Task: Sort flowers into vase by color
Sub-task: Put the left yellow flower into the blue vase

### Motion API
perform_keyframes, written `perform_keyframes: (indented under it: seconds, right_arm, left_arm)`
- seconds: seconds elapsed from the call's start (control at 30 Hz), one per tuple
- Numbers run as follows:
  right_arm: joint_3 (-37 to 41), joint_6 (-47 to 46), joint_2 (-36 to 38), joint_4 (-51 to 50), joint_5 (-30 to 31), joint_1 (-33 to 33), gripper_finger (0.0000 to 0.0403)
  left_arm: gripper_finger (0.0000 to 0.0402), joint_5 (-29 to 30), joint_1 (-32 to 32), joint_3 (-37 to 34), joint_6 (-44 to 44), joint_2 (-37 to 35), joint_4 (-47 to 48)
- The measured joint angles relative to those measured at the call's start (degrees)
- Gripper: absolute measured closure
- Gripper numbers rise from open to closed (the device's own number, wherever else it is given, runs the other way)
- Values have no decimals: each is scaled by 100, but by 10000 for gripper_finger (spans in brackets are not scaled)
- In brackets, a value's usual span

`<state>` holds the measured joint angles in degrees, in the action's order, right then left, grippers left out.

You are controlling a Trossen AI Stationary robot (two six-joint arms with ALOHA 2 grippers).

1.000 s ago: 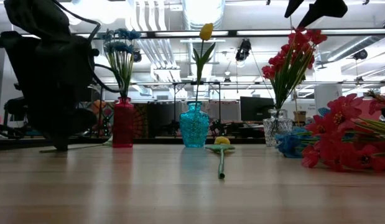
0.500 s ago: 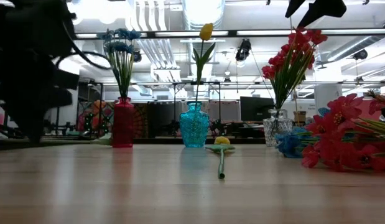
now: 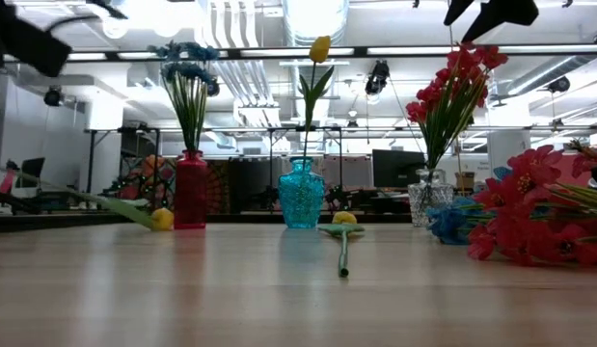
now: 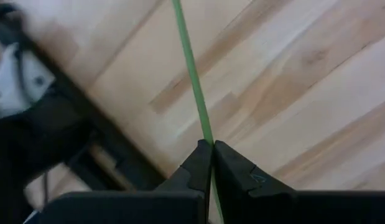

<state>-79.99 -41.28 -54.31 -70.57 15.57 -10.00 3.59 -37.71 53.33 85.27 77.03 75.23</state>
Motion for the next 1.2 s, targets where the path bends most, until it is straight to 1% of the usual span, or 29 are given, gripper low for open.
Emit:
perform_keyframes:
  seconds: [0.13, 0.2, 0.27, 0.33, 0.43, 0.53, 0.6, 0.73, 0.83, 0.9, 0.97, 1.07, 1.2]
  right_arm:
    - [-74, 1, 111, 5, -2, 0, 161]
    - [-121, 24, 182, -2, -16, 0, 161]
    - [-140, 38, 252, 3, -88, 0, 161]
    - [-140, 51, 335, -4, -106, 0, 161]
    - [-140, 145, 449, -2, -105, 0, 161]
    - [-139, 201, 539, 14, -103, 0, 161]
    - [-138, 221, 556, 39, -103, 0, 161]
    - [-126, 241, 554, 53, -103, 0, 161]
    - [-95, 242, 508, 55, -103, 1, 161]
    - [-74, 239, 467, 57, -103, 28, 161]
    - [-72, 237, 430, 62, -103, 90, 161]
    - [-66, 237, 397, 120, -103, 197, 161]
    - [-59, 237, 393, 260, -101, 338, 161]
  left_arm:
    - [401, 26, -320, 585, 244, 41, 623]
    - [401, 33, -516, 864, 235, 55, 718]
    - [401, 273, -750, 1138, 101, 55, 694]
    - [401, 762, -1004, 1407, -153, 55, 660]
    - [401, 1763, -1441, 1821, -496, 55, 528]
    - [401, 2697, -1727, 2118, -548, 55, 510]
    - [401, 3020, -1794, 2188, -537, 55, 500]
    - [401, 3131, -1740, 2052, -530, 56, 513]
    - [401, 3558, -1557, 1835, -494, 66, 298]
    - [399, 3685, -1395, 1643, -408, 70, 36]
    - [391, 3602, -1214, 1409, -346, 68, -305]
    - [366, 3353, -993, 1021, -335, 72, -860]
    - [315, 3068, -632, 464, -328, 72, -1518]
